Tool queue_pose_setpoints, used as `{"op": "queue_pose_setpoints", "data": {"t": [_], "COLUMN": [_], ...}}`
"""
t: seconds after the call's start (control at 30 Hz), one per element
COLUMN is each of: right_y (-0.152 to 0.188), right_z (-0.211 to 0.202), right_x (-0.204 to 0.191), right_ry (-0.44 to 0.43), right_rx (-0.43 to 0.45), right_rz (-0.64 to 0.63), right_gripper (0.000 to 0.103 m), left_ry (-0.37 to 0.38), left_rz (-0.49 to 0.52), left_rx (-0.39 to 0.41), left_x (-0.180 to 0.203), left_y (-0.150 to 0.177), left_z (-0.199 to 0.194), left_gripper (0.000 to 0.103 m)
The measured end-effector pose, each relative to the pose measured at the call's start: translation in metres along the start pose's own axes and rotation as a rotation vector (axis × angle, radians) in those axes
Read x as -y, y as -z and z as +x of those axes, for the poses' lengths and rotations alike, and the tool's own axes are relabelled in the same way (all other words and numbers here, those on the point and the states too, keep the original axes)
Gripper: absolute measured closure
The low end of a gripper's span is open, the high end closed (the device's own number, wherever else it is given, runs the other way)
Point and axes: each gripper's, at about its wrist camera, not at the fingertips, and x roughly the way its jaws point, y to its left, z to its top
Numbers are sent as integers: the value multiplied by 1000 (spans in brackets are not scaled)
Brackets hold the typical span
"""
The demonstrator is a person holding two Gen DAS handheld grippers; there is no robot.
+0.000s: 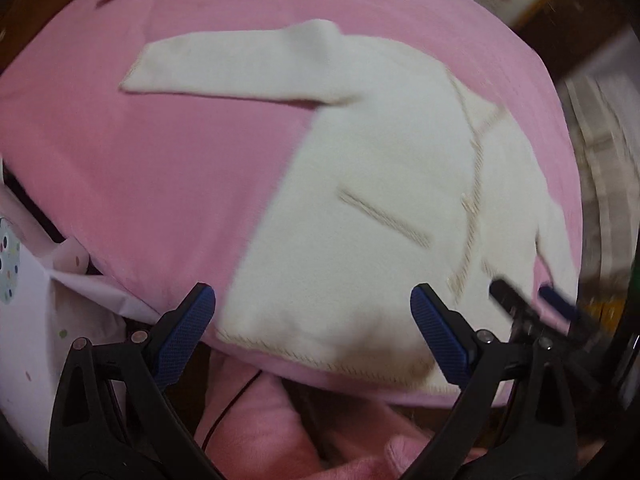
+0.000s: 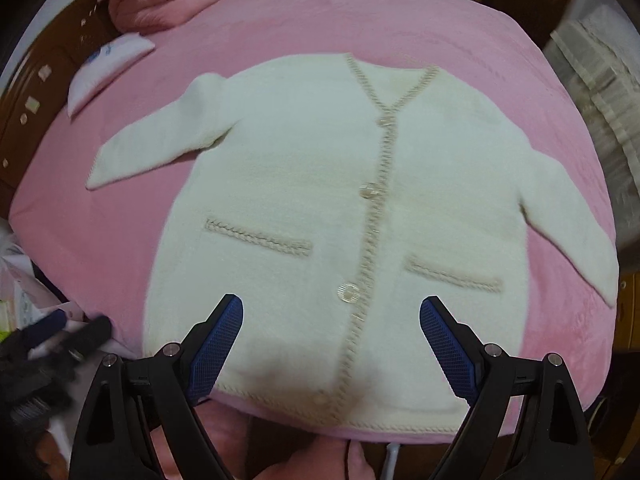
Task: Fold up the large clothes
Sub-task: 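Grasp the cuff of one cardigan sleeve with the left tool and lift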
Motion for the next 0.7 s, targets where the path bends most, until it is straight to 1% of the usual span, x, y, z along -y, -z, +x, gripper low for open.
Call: {"op": "queue_pose_setpoints", "data": {"t": [0.03,0.17,0.2,0.23,0.27,0.3,0.33,0.4,0.43,0.5,0.53,0.57,0.63,0.67,0.7], "right_y": [-5,-28,-37,-42,-50,-60,-68,-85,-92,-102,-103,-105,-111,-113,-116], "right_z": [8,37,46,50,56,62,66,73,77,82,78,79,83,85,88], "right_x": [-17,-94,-120,-135,-157,-180,-199,-236,-252,-276,-278,-285,-300,-302,-302], "right_ry": [-4,-74,-90,-99,-111,-120,-124,-135,-148,-146,-142,-131,-106,-95,-79], "right_rx": [-3,24,29,33,37,38,40,48,57,59,55,51,39,31,21], "right_rz": [-2,21,32,39,50,61,68,79,77,45,30,8,-23,-27,-22], "right_gripper": [11,11,11,11,11,11,11,11,11,11,11,11,11,11,11], "left_ry": [4,3,16,50,72,70,63,57,64,92,116,141,161,167,183], "left_rz": [-39,-228,-275,-326,-375,-424,-475,-536,-564,-626,-657,-680,-693,-692,-687], "left_rx": [-2,5,14,31,45,52,65,86,89,81,67,50,25,34,58], "left_x": [-20,-111,-133,-159,-184,-206,-230,-268,-287,-316,-330,-341,-357,-362,-367], "left_y": [-16,-93,-110,-128,-144,-159,-173,-195,-206,-221,-228,-235,-247,-252,-257], "left_z": [6,41,52,63,75,86,99,119,130,150,161,172,189,193,195], "left_gripper": [5,7,15,21,31,36,37,42,43,46,48,53,55,57,60]}}
